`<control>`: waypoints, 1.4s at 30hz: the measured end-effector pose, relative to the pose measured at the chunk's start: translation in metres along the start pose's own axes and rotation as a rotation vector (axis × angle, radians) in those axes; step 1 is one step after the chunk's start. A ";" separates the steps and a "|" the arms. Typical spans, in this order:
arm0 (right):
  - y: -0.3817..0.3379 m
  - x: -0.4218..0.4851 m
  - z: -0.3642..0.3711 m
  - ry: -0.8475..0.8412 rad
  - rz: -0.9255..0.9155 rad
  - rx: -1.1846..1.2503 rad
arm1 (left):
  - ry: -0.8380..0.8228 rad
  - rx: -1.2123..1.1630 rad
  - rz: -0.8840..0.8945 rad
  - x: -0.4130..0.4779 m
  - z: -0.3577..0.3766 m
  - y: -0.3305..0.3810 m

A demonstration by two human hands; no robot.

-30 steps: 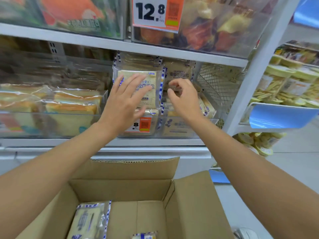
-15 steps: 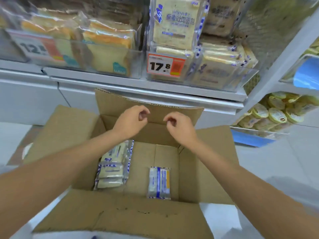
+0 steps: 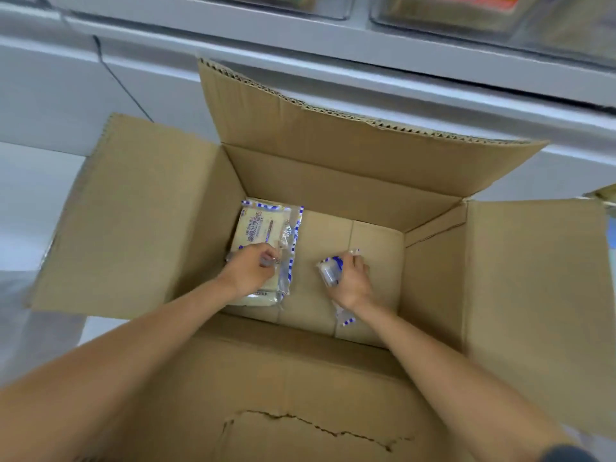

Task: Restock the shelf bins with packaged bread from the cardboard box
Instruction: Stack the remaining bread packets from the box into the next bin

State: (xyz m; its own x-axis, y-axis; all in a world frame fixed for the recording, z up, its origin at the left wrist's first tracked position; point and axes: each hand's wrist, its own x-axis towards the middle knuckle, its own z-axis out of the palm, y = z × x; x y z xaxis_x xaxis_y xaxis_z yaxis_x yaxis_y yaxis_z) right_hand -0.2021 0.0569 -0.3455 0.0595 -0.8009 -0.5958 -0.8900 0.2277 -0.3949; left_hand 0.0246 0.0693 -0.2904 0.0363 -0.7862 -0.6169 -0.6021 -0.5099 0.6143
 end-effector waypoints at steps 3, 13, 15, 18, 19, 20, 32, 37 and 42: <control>-0.014 0.004 -0.043 -0.126 0.003 0.669 | -0.066 -0.197 -0.014 0.000 0.004 0.019; -0.033 -0.002 -0.052 -0.292 0.024 0.350 | -0.121 -0.431 -0.231 0.005 0.001 0.054; -0.037 -0.003 -0.040 -0.317 0.068 0.349 | -0.091 -0.345 -0.232 0.005 -0.006 0.044; -0.049 -0.001 -0.024 -0.325 0.167 0.373 | -0.057 -0.297 -0.237 0.002 -0.019 0.034; -0.052 0.002 -0.019 -0.308 0.183 0.343 | -0.057 -0.321 -0.248 0.001 -0.023 0.032; -0.053 0.006 -0.016 -0.274 0.181 0.308 | -0.054 -0.330 -0.244 -0.002 -0.027 0.032; -0.063 -0.021 -0.137 -0.286 -0.017 1.192 | -0.186 -0.518 -0.226 -0.022 -0.038 0.075; -0.077 -0.044 -0.149 -0.310 -0.148 0.962 | 0.125 -0.297 0.047 -0.049 -0.068 0.083; -0.111 -0.043 -0.124 -0.386 -0.224 0.885 | 0.244 -0.596 0.024 -0.070 -0.112 0.075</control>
State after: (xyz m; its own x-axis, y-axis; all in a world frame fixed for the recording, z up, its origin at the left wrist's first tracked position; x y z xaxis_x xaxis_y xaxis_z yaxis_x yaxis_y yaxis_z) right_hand -0.1622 -0.0023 -0.1896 0.4688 -0.6763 -0.5682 -0.1905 0.5507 -0.8127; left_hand 0.0658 0.0472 -0.1462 0.2512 -0.8206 -0.5133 -0.0615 -0.5428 0.8376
